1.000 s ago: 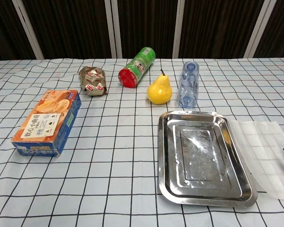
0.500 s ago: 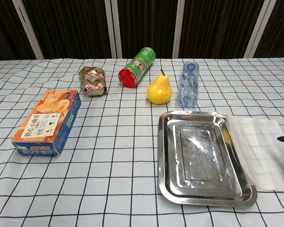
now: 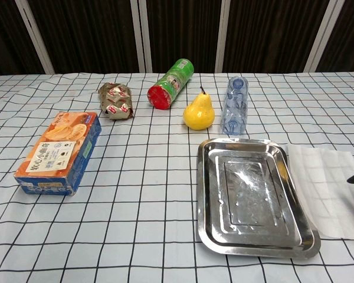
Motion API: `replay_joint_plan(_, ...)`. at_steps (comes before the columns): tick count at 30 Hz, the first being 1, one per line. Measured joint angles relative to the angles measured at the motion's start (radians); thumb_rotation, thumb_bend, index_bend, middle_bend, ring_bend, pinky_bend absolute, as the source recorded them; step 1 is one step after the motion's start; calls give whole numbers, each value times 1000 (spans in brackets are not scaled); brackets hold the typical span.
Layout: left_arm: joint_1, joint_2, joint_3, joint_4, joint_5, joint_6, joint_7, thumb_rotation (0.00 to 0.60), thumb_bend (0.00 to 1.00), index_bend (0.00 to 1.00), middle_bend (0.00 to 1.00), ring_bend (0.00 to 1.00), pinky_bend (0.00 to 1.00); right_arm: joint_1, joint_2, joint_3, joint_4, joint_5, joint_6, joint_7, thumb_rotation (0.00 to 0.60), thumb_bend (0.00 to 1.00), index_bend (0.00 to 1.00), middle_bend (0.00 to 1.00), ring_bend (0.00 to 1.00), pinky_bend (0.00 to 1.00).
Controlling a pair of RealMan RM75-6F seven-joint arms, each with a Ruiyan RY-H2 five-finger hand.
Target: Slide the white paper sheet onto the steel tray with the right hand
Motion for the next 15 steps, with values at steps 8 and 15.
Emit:
replay_joint_plan(8, 0, 0, 0, -1, 0, 0, 1, 600, 0, 0, 0, 0, 0, 2, 1, 3, 3, -4, 8, 12, 600, 531, 662, 175, 11, 0)
replay_joint_plan(15, 0, 0, -1, 0, -1, 0, 2, 600, 0, 0, 0, 0, 0, 12, 22, 34, -73, -42, 83, 56, 600, 532, 663, 177, 11, 0)
